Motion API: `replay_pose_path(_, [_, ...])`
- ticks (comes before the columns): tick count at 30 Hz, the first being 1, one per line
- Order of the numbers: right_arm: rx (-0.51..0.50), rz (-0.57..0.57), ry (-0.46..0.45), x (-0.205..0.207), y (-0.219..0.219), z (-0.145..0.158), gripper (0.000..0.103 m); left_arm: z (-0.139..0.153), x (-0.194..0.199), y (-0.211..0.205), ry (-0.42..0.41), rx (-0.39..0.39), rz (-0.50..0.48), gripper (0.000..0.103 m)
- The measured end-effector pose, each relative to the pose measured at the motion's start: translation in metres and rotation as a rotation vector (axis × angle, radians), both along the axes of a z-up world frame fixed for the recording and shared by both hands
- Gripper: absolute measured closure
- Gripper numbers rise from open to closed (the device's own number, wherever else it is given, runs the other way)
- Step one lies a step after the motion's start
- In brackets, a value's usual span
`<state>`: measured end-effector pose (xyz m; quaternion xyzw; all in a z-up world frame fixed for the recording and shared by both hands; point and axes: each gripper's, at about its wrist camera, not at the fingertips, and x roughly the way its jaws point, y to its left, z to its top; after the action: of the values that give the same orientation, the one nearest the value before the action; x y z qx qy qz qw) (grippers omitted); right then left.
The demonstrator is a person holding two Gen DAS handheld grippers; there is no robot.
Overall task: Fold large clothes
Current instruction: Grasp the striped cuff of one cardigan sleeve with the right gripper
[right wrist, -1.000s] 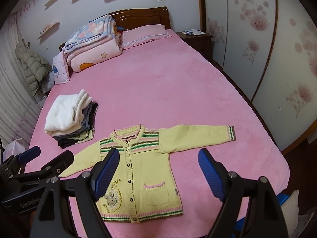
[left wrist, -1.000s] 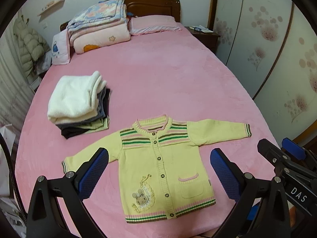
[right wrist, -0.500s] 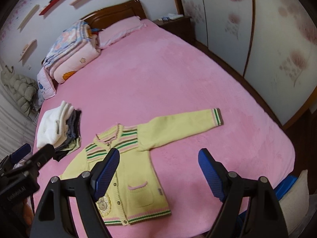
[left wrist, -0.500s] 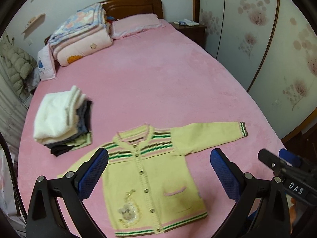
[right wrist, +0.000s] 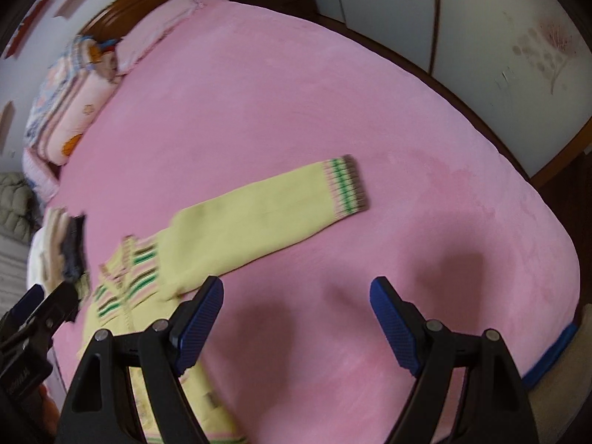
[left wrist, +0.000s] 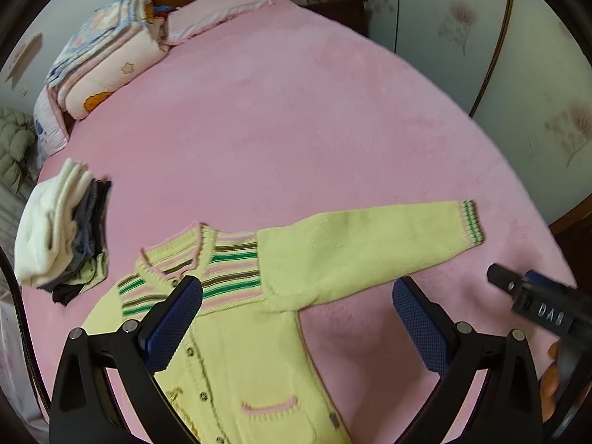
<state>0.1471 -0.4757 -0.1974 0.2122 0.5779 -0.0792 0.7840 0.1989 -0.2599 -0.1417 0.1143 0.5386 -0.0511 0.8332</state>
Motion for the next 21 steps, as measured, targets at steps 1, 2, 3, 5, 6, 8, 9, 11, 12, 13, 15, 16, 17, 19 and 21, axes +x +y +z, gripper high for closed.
replay_pose_path(1, [0.0,-0.002,0.014,0.005,-0.006,-0.01,0.021,-0.011,0.007,-0.004,0.016,0.012,0.002,0.001])
replay_pose_path(2, [0.0,-0.009,0.023,0.01,-0.014,-0.02,0.021,-0.019,0.011,-0.008,0.027,0.014,0.005,0.001])
replay_pose_path(3, [-0.002,-0.016,0.025,0.014,-0.02,-0.028,0.021,-0.026,0.015,-0.01,0.038,0.008,0.006,0.001])
replay_pose_path(5, [-0.005,-0.027,0.028,0.021,-0.031,-0.042,0.021,-0.038,0.023,-0.014,0.052,-0.002,0.014,0.001])
replay_pose_path(6, [-0.006,-0.027,0.026,0.024,-0.036,-0.049,0.021,-0.042,0.026,-0.015,0.056,-0.009,0.013,0.001])
replay_pose_path(8, [-0.016,-0.022,0.026,0.031,-0.044,-0.06,0.024,-0.049,0.031,-0.016,0.058,-0.014,0.014,0.001])
replay_pose_path(9, [-0.014,-0.019,0.028,0.034,-0.049,-0.066,0.025,-0.052,0.033,-0.017,0.059,-0.013,0.016,0.001])
replay_pose_path(11, [-0.017,-0.019,0.047,0.04,-0.055,-0.08,0.028,-0.057,0.036,-0.016,0.067,-0.01,0.027,0.001])
replay_pose_path(12, [-0.01,-0.019,0.056,0.042,-0.058,-0.087,0.03,-0.059,0.037,-0.015,0.07,-0.012,0.031,0.001])
replay_pose_path(13, [-0.006,-0.02,0.059,0.044,-0.059,-0.092,0.031,-0.061,0.037,-0.014,0.077,-0.017,0.037,0.001])
replay_pose_path(15, [-0.004,-0.025,0.051,0.047,-0.06,-0.098,0.031,-0.063,0.036,-0.012,0.084,-0.018,0.042,0.001])
replay_pose_path(16, [-0.007,-0.024,0.041,0.048,-0.059,-0.098,0.031,-0.063,0.036,-0.011,0.089,-0.018,0.045,0.001])
replay_pose_path(17, [-0.013,-0.021,0.034,0.05,-0.057,-0.098,0.031,-0.064,0.036,-0.01,0.092,-0.019,0.047,0.001])
replay_pose_path(19, [-0.017,-0.011,0.021,0.052,-0.052,-0.098,0.036,-0.063,0.035,-0.007,0.099,-0.024,0.06,0.001])
replay_pose_path(21, [0.016,0.023,0.006,0.054,-0.046,-0.099,0.068,-0.061,0.034,-0.002,0.106,-0.037,0.078,0.001])
